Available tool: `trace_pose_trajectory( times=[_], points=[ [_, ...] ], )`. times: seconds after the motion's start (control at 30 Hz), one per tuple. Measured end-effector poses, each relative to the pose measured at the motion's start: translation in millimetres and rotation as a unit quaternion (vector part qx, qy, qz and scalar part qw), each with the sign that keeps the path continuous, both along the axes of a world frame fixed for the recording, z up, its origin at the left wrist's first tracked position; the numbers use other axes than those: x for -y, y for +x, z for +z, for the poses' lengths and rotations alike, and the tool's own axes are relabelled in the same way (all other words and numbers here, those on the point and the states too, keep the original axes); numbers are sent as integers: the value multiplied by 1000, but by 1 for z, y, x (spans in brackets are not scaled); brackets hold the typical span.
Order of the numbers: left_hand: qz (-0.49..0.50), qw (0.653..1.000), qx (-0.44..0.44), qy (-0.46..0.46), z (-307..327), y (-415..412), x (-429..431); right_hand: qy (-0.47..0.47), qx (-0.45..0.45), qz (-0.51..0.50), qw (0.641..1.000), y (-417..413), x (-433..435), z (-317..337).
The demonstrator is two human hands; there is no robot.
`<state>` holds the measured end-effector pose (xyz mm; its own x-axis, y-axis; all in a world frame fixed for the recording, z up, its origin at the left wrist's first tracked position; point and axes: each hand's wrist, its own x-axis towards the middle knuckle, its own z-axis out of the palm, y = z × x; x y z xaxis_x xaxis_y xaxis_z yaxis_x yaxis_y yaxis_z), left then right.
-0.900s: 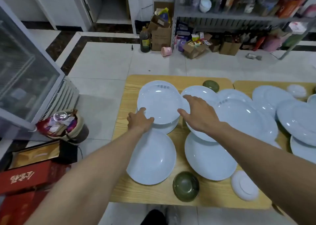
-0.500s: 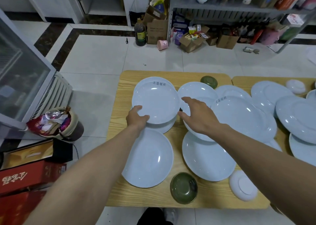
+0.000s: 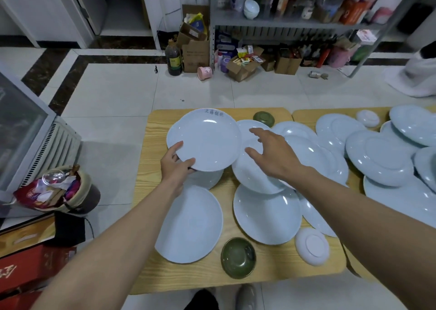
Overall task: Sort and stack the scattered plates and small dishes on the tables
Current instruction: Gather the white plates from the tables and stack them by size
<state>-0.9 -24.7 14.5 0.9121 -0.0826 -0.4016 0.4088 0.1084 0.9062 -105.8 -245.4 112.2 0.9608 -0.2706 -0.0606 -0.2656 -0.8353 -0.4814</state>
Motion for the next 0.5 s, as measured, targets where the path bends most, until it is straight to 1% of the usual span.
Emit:
trace_pose_trajectory(
  times=[0.1,0.23,0.3,0.4,0.5],
  points=[
    [-11,1000,19,9,13,-14,12,22,47,-40,998,-20,28,11],
    [-14,999,37,11,20,-35,30,57,81,-113,989,-55,75,3],
    [-4,999,39,6,21,-47,39,100,76,-167,978,-73,97,-10],
    [14,999,33,-3,19,-66,50,165,44,-230,958,-99,124,-37],
    [36,999,25,1,14,-84,55,201,9,-276,940,-117,143,-67]
  ],
)
